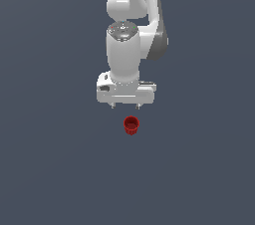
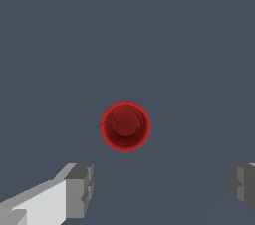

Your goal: Pick up the object and move it to a goal position.

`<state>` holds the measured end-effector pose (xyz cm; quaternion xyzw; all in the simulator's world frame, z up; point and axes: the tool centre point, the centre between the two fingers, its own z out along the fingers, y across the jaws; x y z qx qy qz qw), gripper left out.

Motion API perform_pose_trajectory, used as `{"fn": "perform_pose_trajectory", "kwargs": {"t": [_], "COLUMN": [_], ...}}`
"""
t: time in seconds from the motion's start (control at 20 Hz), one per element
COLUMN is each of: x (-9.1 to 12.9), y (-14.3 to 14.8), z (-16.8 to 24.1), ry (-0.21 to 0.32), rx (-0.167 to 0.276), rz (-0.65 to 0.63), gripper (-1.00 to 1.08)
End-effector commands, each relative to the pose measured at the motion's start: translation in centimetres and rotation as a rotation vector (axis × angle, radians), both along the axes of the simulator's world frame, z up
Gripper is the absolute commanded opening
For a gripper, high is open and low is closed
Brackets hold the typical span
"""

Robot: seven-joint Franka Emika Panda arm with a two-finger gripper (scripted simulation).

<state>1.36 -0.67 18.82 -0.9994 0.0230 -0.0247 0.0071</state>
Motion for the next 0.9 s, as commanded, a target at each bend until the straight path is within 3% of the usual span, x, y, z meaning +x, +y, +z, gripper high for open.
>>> {"fn": "perform_pose_trajectory", "kwargs": {"t": [0.0, 0.45, 0.85], "x": [0.0, -0.5, -0.5], "y": [0.0, 2.4, 2.5], "z": [0.0, -0.6, -0.8], "ry": [0.0, 0.006, 0.008], "rx": [0.0, 0.011, 0.011], "rz": [0.0, 0.068, 0.067], "gripper": [1.0, 1.0, 1.0]}}
